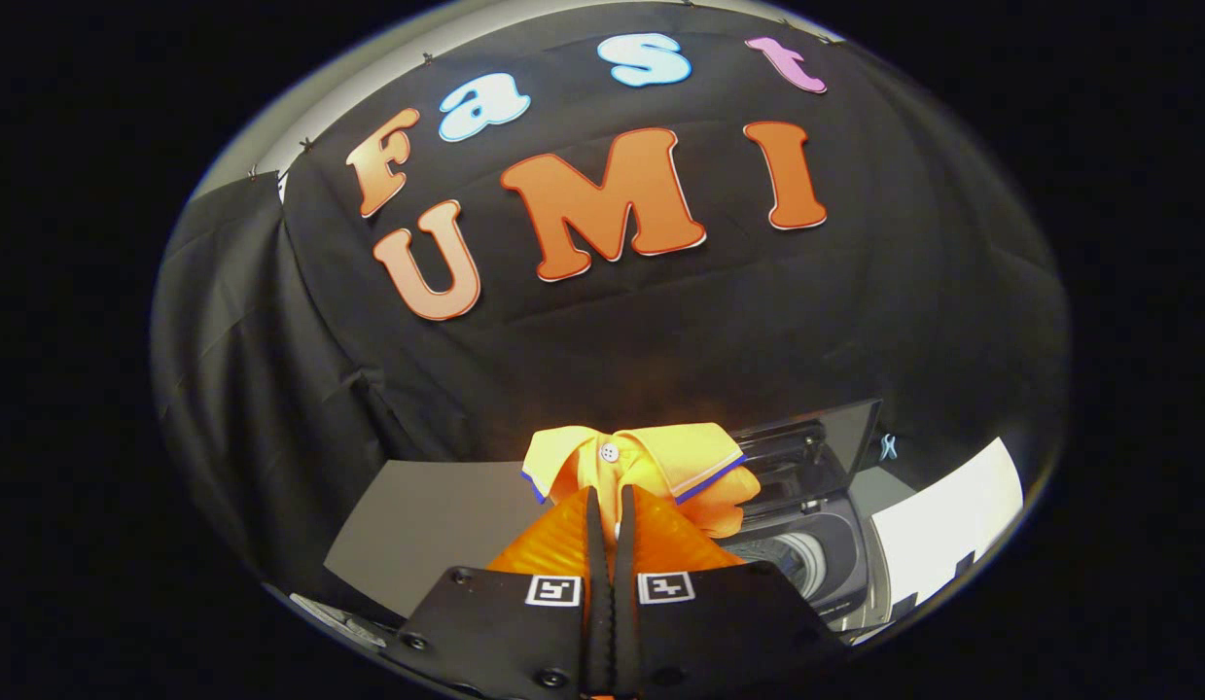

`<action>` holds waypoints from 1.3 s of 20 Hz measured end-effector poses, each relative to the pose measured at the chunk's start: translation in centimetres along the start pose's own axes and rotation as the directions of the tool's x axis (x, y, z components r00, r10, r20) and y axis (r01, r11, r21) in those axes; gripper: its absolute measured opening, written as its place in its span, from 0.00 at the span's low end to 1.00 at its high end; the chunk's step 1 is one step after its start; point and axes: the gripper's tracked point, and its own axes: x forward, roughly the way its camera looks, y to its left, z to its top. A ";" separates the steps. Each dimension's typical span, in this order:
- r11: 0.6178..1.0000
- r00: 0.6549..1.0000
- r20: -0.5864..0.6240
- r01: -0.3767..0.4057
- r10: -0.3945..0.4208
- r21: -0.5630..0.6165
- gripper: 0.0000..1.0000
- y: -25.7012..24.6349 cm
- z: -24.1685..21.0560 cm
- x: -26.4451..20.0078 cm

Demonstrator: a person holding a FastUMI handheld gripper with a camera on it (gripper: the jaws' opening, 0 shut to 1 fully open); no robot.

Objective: Put the clothes into the washing machine and then close the washing machine lid.

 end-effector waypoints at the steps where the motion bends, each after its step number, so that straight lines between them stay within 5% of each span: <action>1: 1.000 1.000 -0.010 0.001 -0.001 -0.003 0.08 -1.2 -0.3 0.1; 14: 0.993 0.970 -0.238 0.078 -0.057 0.083 0.08 -13.9 -17.5 12.3; 26: 0.983 0.892 -0.427 0.180 -0.146 0.040 0.08 -21.3 -29.2 20.4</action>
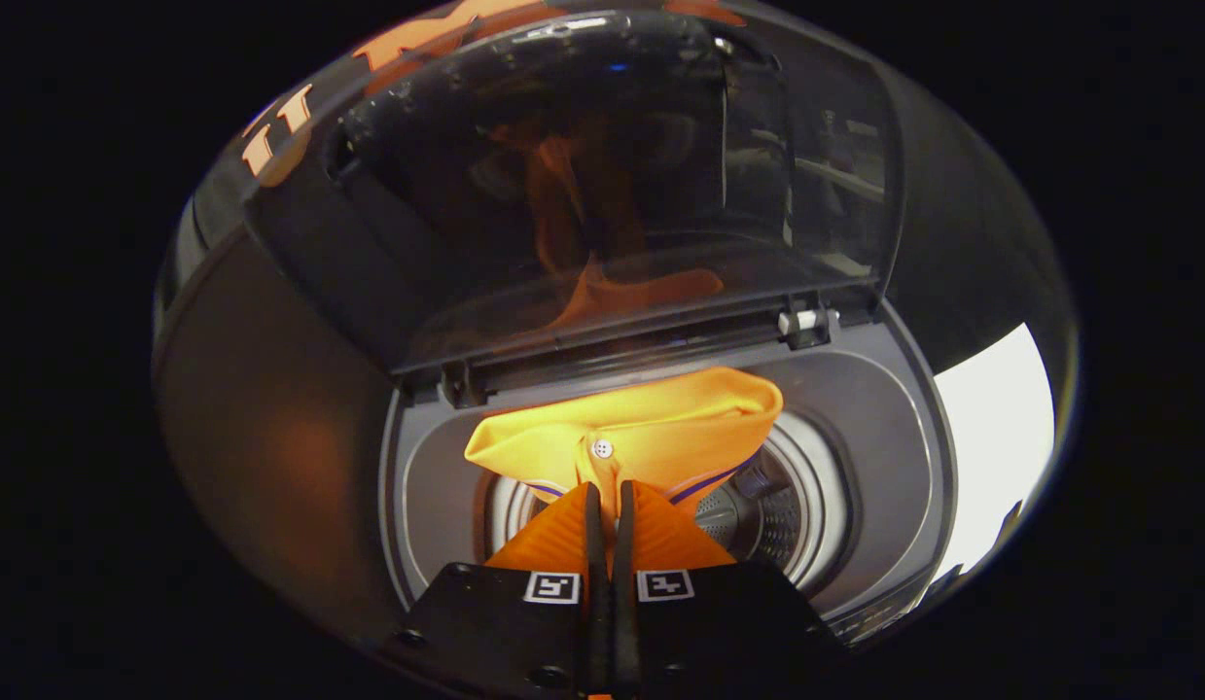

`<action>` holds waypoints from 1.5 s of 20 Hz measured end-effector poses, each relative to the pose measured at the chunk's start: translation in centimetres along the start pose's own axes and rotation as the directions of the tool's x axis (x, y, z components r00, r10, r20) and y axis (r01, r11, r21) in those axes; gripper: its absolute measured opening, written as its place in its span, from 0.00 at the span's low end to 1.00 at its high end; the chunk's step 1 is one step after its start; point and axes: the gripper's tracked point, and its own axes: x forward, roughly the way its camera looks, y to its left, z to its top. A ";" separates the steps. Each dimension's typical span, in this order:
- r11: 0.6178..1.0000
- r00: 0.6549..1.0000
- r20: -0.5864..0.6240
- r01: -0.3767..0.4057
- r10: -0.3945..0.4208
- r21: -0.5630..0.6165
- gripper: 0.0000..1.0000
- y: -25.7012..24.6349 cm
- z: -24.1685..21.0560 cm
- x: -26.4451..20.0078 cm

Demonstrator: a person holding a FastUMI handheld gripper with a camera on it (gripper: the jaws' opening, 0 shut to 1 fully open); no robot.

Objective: Put the clothes into the washing machine and then close the washing machine lid.

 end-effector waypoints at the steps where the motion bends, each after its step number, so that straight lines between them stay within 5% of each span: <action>1: 1.000 1.000 -0.010 0.004 -0.004 0.005 0.08 -0.1 -0.3 0.6; 23: 0.993 0.992 -0.058 0.111 -0.113 -0.038 0.09 -3.0 -3.2 4.9; 25: 0.992 0.990 -0.062 0.121 -0.123 -0.030 0.21 -2.9 -3.5 5.0; 30: 0.991 0.989 -0.066 0.130 -0.132 -0.043 0.92 -3.1 -3.9 4.7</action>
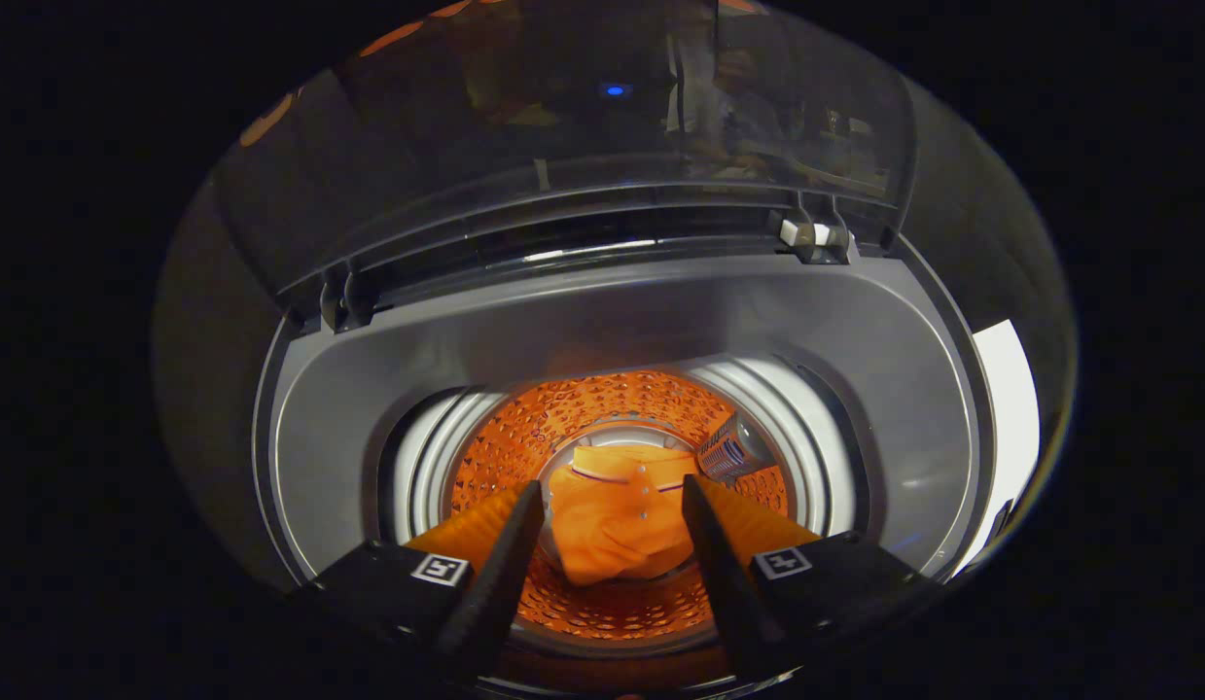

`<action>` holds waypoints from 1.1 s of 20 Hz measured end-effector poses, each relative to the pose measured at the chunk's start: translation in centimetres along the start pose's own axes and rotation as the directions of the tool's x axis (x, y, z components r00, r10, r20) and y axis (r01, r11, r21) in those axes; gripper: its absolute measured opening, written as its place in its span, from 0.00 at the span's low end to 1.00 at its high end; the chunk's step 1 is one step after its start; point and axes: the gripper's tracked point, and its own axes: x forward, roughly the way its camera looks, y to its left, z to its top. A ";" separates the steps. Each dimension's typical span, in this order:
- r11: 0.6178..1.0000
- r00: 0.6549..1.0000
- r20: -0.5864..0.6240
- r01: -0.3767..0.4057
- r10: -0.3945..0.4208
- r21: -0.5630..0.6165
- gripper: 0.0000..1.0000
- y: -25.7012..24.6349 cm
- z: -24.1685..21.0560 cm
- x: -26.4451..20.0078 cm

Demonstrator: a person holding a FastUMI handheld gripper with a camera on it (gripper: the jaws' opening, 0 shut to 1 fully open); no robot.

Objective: Put the clothes into the washing machine and then close the washing machine lid.

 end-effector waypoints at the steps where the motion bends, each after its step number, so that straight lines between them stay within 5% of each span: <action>1: 1.000 1.000 0.007 -0.003 0.003 0.006 0.95 0.1 0.1 -0.3; 9: 1.000 0.994 0.105 -0.025 0.025 0.004 0.98 0.2 2.0 -4.6; 22: 0.998 0.938 0.343 -0.033 0.048 -0.049 0.98 1.4 11.5 -15.5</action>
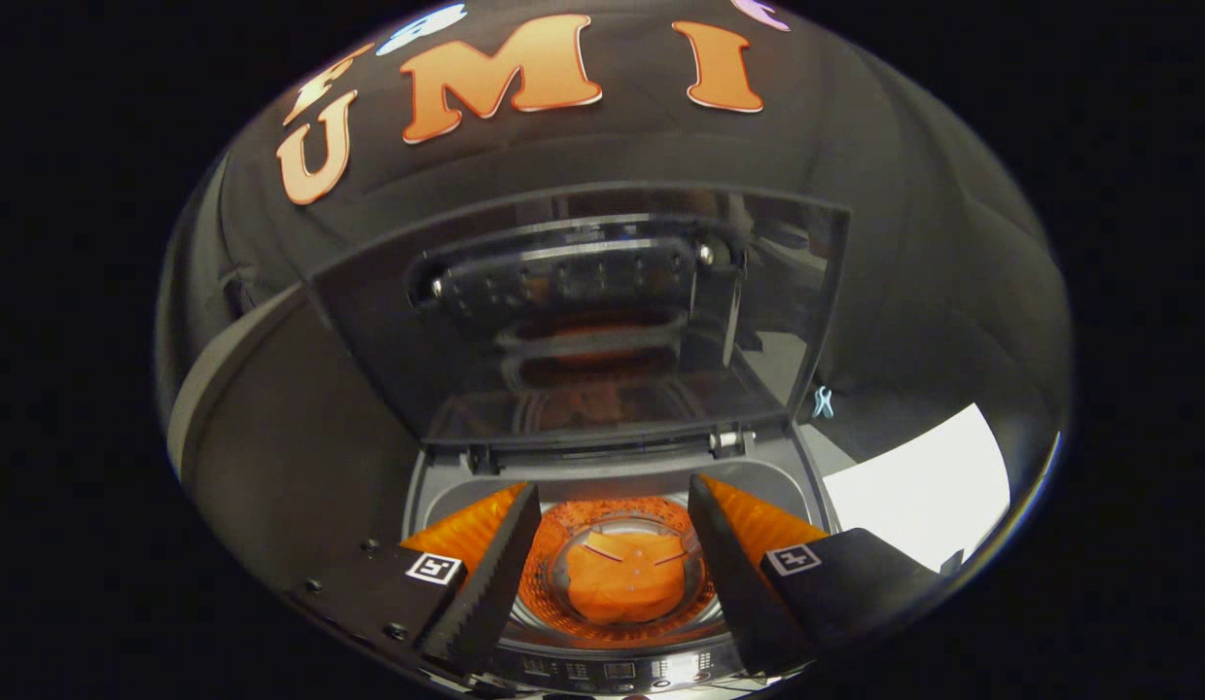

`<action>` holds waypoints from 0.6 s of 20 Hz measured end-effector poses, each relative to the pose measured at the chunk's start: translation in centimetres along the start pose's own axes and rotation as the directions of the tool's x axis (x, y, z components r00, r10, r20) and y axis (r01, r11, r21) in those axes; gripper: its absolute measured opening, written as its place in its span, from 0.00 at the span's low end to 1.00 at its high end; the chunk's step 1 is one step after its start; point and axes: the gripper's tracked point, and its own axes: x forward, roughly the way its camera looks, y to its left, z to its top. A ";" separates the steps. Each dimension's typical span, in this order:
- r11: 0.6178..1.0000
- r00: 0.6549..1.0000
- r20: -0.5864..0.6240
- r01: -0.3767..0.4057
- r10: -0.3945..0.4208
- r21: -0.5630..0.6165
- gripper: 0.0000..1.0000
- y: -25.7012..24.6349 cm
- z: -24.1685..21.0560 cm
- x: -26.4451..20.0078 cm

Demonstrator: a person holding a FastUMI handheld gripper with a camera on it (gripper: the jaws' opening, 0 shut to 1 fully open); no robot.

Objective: Put the clothes into the washing machine and then close the washing machine lid.

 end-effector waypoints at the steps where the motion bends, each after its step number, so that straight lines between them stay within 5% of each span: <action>1: 1.000 1.000 0.022 -0.004 0.004 -0.001 0.98 -0.1 1.0 -0.5; 12: 0.998 0.966 0.249 -0.055 0.061 -0.032 0.97 2.9 15.8 -3.7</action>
